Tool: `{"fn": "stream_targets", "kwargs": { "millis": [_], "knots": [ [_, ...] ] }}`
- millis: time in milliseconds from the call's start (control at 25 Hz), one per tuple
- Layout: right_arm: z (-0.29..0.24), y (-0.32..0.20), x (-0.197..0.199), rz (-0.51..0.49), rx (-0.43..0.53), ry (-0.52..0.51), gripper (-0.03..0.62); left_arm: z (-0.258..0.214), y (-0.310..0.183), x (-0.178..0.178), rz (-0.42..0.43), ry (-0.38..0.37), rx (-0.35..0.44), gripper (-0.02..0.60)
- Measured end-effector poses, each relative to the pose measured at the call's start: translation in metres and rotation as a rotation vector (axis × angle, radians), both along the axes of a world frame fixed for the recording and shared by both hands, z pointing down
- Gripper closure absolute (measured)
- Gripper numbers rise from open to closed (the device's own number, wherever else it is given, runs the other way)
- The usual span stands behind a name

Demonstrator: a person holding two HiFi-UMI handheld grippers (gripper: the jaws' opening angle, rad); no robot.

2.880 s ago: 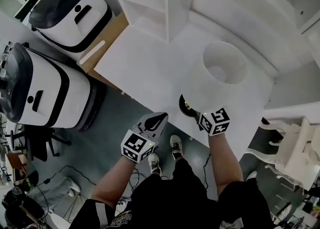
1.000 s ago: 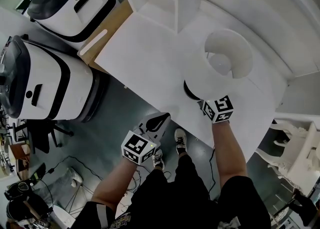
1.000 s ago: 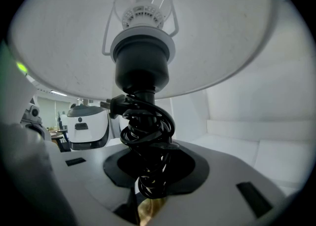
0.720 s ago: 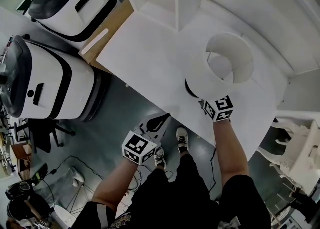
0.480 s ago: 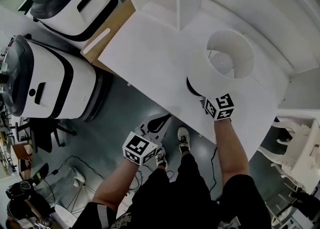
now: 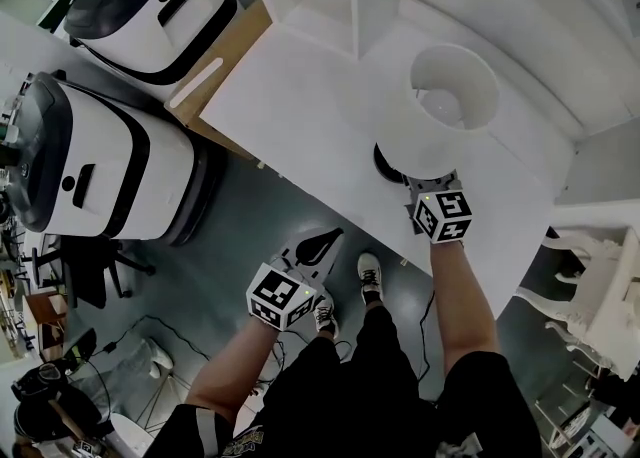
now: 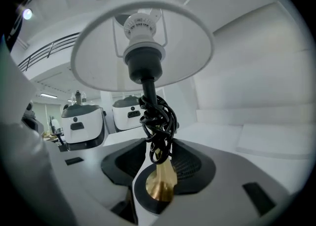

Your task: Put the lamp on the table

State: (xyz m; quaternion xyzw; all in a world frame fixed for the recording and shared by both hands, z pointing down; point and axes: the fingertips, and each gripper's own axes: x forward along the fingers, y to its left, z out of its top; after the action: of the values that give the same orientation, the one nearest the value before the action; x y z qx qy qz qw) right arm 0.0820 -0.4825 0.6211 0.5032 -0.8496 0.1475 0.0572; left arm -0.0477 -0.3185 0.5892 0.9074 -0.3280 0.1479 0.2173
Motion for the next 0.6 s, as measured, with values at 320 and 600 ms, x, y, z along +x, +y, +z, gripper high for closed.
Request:
{"fn": "stream_targets", "kwargs": {
  "millis": [320,600],
  "knots": [
    [0.003,0.063,0.024,0.089,-0.062,-0.010,0.439,-0.014,0.019,-0.004,0.031,0.009,0.024,0.574],
    [-0.027,0.122,0.013,0.104,-0.086,-0.061,0.556,-0.030,0.037,-0.012,0.042,0.015,0.033,0.574]
  ]
}}
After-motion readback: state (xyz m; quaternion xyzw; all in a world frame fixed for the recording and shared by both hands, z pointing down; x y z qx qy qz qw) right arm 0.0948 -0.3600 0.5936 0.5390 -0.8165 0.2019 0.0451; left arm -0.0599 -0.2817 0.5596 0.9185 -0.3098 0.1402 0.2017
